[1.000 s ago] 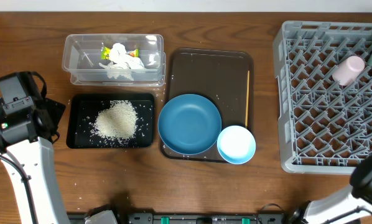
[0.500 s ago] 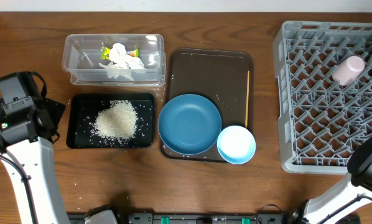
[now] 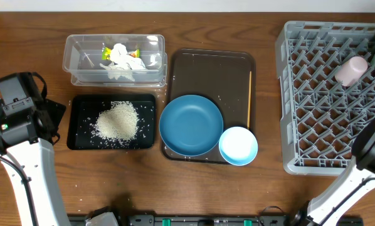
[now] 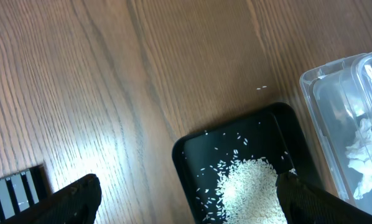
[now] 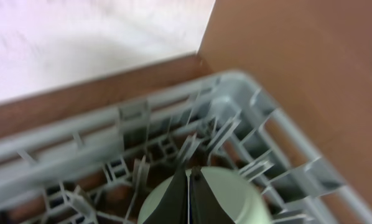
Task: Sort waste into correct bins and load items into the dishwasher rack
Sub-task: 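Open the right gripper and withdraw it from the green bowl, then reach the right gripper left to the blue plate's rim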
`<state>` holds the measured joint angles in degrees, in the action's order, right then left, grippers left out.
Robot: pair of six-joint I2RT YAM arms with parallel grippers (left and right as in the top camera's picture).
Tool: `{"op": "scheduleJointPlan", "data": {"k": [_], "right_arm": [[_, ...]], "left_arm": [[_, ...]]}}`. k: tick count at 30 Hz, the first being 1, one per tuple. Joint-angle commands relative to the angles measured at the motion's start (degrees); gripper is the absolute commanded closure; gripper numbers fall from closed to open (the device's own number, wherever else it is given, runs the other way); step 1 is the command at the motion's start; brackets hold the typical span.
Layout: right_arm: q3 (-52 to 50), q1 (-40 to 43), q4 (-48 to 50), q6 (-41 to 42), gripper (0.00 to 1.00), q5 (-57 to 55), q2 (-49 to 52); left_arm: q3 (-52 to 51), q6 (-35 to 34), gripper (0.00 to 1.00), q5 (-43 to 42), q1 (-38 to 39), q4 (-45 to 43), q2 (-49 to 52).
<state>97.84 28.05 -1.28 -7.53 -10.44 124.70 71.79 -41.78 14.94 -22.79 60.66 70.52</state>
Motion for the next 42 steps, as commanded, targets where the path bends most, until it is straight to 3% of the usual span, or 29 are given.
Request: {"op": "scheduleJointPlan", "data": {"k": [1, 14, 21, 24, 28, 31, 32, 36, 39, 42], "right_arm": [[0.8, 0.9, -0.3, -0.2, 0.97, 0.0, 2.8], [0.8, 6.5, -8.7, 2.4, 0.96, 0.2, 3.2], [0.8, 6.5, -13.6, 5.9, 0.99, -0.7, -1.9], [0.8, 6.3, -14.1, 10.5, 0.94, 0.0, -6.2], [0.8, 5.7, -14.9, 12.2, 0.75, 13.6, -13.8], [0.8, 5.1, -15.9, 12.2, 0.09, 33.6, -19.6], [0.8, 4.8, -16.0, 12.2, 0.01, 41.1, -21.0], [0.8, 1.8, -14.9, 13.1, 0.01, 59.8, -23.8], [0.8, -3.1, -21.5, 19.1, 0.01, 58.2, -24.3], [0.6, -8.4, -31.6, 18.7, 0.01, 56.8, -24.3]], "left_arm": [[-0.1, -0.1, 0.08, 0.3, -0.2, 0.2, 0.2], [-0.1, -0.1, 0.08, 0.3, -0.2, 0.2, 0.2], [-0.1, -0.1, 0.08, 0.3, -0.2, 0.2, 0.2], [-0.1, -0.1, 0.08, 0.3, -0.2, 0.2, 0.2], [-0.1, -0.1, 0.08, 0.3, -0.2, 0.2, 0.2], [-0.1, -0.1, 0.08, 0.3, -0.2, 0.2, 0.2], [-0.1, -0.1, 0.08, 0.3, -0.2, 0.2, 0.2], [-0.1, -0.1, 0.08, 0.3, -0.2, 0.2, 0.2], [-0.1, -0.1, 0.08, 0.3, -0.2, 0.2, 0.2], [-0.1, -0.1, 0.08, 0.3, -0.2, 0.2, 0.2]]}}
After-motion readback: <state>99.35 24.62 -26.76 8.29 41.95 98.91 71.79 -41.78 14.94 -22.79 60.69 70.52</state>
